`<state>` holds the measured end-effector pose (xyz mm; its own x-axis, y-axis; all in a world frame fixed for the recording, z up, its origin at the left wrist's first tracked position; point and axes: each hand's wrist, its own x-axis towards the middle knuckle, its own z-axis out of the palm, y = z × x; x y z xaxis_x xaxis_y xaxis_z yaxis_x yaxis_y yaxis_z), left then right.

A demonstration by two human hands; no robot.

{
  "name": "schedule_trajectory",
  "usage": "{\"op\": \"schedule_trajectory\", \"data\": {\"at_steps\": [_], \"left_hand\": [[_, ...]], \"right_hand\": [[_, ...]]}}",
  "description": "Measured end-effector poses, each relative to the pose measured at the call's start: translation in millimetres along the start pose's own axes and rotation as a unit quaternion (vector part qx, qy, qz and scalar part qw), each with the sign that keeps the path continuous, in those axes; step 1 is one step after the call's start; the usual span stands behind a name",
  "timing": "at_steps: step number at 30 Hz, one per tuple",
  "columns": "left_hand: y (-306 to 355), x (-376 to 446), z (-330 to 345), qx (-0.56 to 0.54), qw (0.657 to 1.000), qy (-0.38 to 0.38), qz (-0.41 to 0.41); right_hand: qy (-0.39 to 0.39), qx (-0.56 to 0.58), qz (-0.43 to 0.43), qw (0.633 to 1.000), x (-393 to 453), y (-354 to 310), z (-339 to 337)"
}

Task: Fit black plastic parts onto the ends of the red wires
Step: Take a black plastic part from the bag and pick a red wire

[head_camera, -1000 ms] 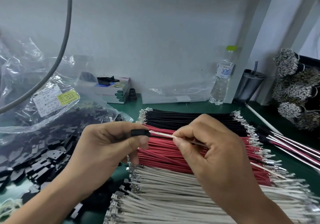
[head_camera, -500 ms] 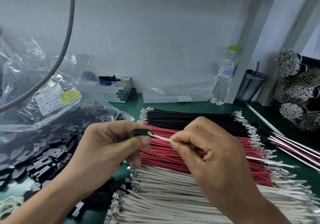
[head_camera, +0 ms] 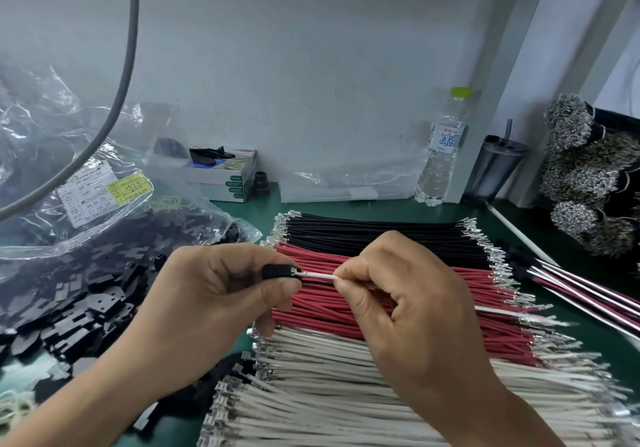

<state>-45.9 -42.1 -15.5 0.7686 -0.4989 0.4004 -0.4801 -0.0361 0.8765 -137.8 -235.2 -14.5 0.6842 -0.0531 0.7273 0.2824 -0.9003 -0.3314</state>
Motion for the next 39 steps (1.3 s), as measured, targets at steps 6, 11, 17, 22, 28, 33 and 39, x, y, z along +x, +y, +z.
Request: {"op": "schedule_trajectory", "data": {"at_steps": [6, 11, 17, 22, 28, 33, 39], "left_hand": [[0, 0, -3, -0.039, 0.999, -0.026, -0.011], [1, 0, -3, -0.013, 1.0, -0.023, -0.005], [0, 2, -5, 0.002, 1.0, -0.024, -0.005], [-2, 2, -6, -0.036, 0.997, -0.065, -0.01], [-6, 4, -3, -0.04, 0.998, -0.054, -0.013], [-5, 0, 0, -0.039, 0.997, -0.06, 0.021], [-11, 4, -3, -0.114, 0.993, -0.036, 0.018]], "right_hand": [[-0.006, 0.047, -0.007, 0.999, -3, 3, 0], [0.033, 0.003, -0.037, 0.999, -4, 3, 5], [-0.005, 0.118, 0.02, 0.993, -2, 0, -1], [-0.043, 0.135, 0.04, 0.989, -4, -1, 3], [-0.02, 0.12, 0.03, 0.992, -1, 0, 1], [0.005, 0.081, -0.02, 0.996, -2, -4, 7], [0.04, 0.013, -0.072, 0.997, 6, -1, -2]]}}
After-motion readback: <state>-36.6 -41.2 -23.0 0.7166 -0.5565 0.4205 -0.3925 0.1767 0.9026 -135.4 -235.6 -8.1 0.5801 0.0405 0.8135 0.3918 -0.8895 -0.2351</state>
